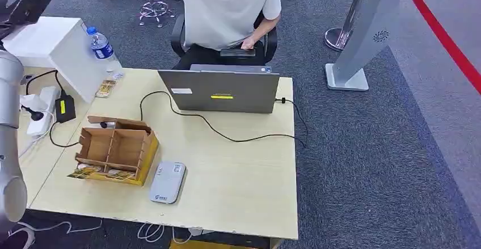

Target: Pass the card to the sensor for recognition and then transmit it.

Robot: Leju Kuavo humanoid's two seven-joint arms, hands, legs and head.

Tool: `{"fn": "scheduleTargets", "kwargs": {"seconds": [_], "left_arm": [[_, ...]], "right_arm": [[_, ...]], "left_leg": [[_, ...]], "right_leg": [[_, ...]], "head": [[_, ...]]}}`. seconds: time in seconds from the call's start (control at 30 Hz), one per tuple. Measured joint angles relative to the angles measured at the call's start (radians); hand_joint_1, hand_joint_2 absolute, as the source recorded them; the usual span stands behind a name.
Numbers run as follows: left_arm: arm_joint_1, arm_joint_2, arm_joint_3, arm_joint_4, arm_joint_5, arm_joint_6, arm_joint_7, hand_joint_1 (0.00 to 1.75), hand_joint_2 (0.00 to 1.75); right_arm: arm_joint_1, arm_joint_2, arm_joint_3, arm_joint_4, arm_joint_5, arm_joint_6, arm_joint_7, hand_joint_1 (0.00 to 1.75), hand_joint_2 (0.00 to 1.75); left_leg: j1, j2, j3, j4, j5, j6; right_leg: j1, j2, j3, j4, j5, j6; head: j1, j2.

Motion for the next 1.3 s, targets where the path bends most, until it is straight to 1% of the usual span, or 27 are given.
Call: {"fn": "scheduleTargets", "kwargs": {"seconds": [0.17, 0.3, 0.53, 0.6, 0.67, 0.73, 0.8, 0.87, 0.9, 0.93, 1.0, 1.03, 1.07, 1.1, 1.13, 1.2, 1.3], "left_arm": [[-0.063, 0.009, -0.081, 0.067, -0.131, 0.040, 0.030, 1.75, 1.75], [-0.095, 0.012, -0.117, 0.108, -0.209, 0.063, 0.046, 1.75, 1.75], [-0.113, 0.002, -0.145, 0.157, -0.190, 0.042, 0.045, 1.75, 1.75], [-0.104, -0.005, -0.146, 0.158, -0.159, 0.043, 0.034, 1.75, 1.75], [-0.073, -0.009, -0.146, 0.143, -0.127, 0.045, 0.025, 1.75, 1.75], [0.005, -0.010, -0.146, 0.071, -0.076, 0.046, 0.013, 1.75, 1.75], [0.131, -0.005, -0.146, -0.044, -0.043, 0.050, 0.010, 1.75, 1.75], [0.270, 0.002, -0.142, -0.170, -0.039, 0.062, 0.003, 1.75, 1.75], [0.355, 0.005, -0.137, -0.233, -0.040, 0.070, -0.006, 1.75, 1.75], [0.456, 0.008, -0.130, -0.317, -0.051, 0.091, -0.023, 1.75, 1.75], [0.666, 0.007, -0.124, -0.476, -0.100, 0.148, -0.043, 1.75, 1.75], [0.749, 0.005, -0.124, -0.533, -0.129, 0.163, -0.047, 1.75, 1.75], [0.824, 0.002, -0.124, -0.587, -0.153, 0.169, -0.051, 1.75, 1.75], [0.897, -0.001, -0.123, -0.637, -0.168, 0.171, -0.052, 1.75, 1.75], [0.955, -0.002, -0.124, -0.683, -0.187, 0.175, -0.062, 1.75, 1.75], [1.049, -0.009, -0.124, -0.745, -0.213, 0.179, -0.065, 1.75, 1.75], [1.133, -0.018, -0.132, -0.802, -0.234, 0.176, -0.059, 1.75, 1.75]], "right_arm": [[0.000, 0.008, 0.000, 0.001, 0.018, 0.003, 0.002, 0.00, 1.75], [0.000, 0.013, 0.000, 0.003, 0.031, 0.004, 0.003, 0.00, 1.75], [0.000, 0.016, -0.002, 0.003, 0.033, 0.003, 0.005, 0.00, 1.75], [0.001, 0.018, -0.005, 0.003, 0.032, -0.001, 0.005, 0.00, 1.75], [0.003, 0.019, -0.012, 0.003, 0.029, -0.006, 0.002, 0.00, 1.75], [0.008, 0.021, -0.020, 0.004, 0.023, -0.016, -0.002, 0.00, 1.75], [0.015, 0.024, -0.029, 0.005, 0.015, -0.026, -0.008, 0.00, 1.75], [0.022, 0.027, -0.041, 0.006, 0.002, -0.034, -0.013, 0.00, 1.75], [0.026, 0.028, -0.045, 0.007, -0.006, -0.039, -0.017, 0.00, 1.75], [0.031, 0.029, -0.049, 0.008, -0.013, -0.045, -0.021, 0.00, 1.75], [0.040, 0.031, -0.061, 0.010, -0.022, -0.055, -0.024, 0.00, 1.75], [0.045, 0.032, -0.067, 0.011, -0.023, -0.057, -0.026, 0.00, 1.75], [0.048, 0.032, -0.072, 0.012, -0.024, -0.059, -0.027, 0.00, 1.75], [0.050, 0.032, -0.076, 0.012, -0.024, -0.061, -0.028, 0.00, 1.75], [0.052, 0.032, -0.080, 0.013, -0.024, -0.062, -0.030, 0.00, 1.75], [0.053, 0.032, -0.091, 0.013, -0.024, -0.063, -0.031, 0.00, 1.75], [0.053, 0.032, -0.103, 0.013, -0.028, -0.066, -0.036, 0.00, 1.75]], "left_leg": [[0.000, 0.000, 0.000, 0.000, 0.000, 0.000], [0.000, 0.000, 0.000, 0.000, 0.000, 0.000], [0.000, 0.000, 0.000, 0.000, 0.001, 0.000], [0.000, -0.001, 0.000, 0.000, 0.001, 0.000], [-0.001, 0.000, 0.000, 0.000, 0.001, 0.000], [-0.001, 0.000, 0.000, 0.000, 0.001, 0.000], [-0.002, 0.000, 0.000, -0.001, 0.000, -0.001], [-0.002, 0.001, 0.000, -0.001, -0.001, 0.000], [-0.002, 0.002, 0.000, -0.002, -0.001, 0.000], [-0.003, 0.004, 0.001, -0.002, -0.002, -0.002], [-0.003, 0.009, 0.002, -0.002, -0.004, 0.000], [-0.003, 0.010, 0.001, -0.002, -0.005, 0.001], [-0.003, 0.010, 0.001, -0.002, -0.005, 0.001], [-0.003, 0.009, 0.000, -0.002, -0.005, 0.001], [-0.003, 0.009, 0.000, -0.002, -0.006, 0.001], [-0.003, 0.008, 0.000, -0.002, -0.006, 0.002], [-0.003, 0.006, -0.001, -0.002, -0.006, 0.002]], "right_leg": [[0.000, 0.000, 0.000, 0.000, 0.000, 0.000], [0.000, -0.001, 0.000, 0.000, 0.000, 0.000], [0.000, -0.001, 0.000, 0.000, 0.000, 0.000], [0.000, -0.001, 0.000, 0.000, 0.000, 0.000], [-0.001, 0.000, 0.000, 0.000, 0.000, 0.000], [-0.001, 0.000, 0.000, 0.000, 0.000, 0.000], [-0.002, 0.001, 0.000, 0.000, 0.000, 0.000], [-0.002, 0.002, 0.000, 0.000, 0.000, 0.000], [-0.002, 0.003, 0.000, 0.000, -0.001, 0.001], [-0.003, 0.005, 0.000, 0.000, -0.001, 0.001], [-0.004, 0.010, -0.001, 0.000, -0.003, 0.001], [-0.004, 0.010, -0.002, 0.000, -0.003, 0.001], [-0.004, 0.010, -0.003, -0.001, -0.003, 0.001], [-0.004, 0.010, -0.003, -0.001, -0.003, 0.001], [-0.004, 0.009, -0.003, -0.001, -0.005, 0.003], [-0.004, 0.008, -0.003, -0.001, -0.005, 0.003], [-0.004, 0.005, -0.002, -0.002, -0.005, 0.003]], "head": [[-0.001, 0.000], [0.000, 0.000], [-0.001, 0.000], [-0.001, 0.000], [-0.001, 0.000], [-0.001, 0.000], [-0.002, 0.000], [-0.001, 0.000], [0.000, 0.000], [-0.001, 0.000], [-0.003, 0.000], [-0.003, 0.000], [0.000, 0.000], [0.000, 0.000], [0.000, 0.000], [-0.001, 0.000], [-0.001, 0.000]]}}
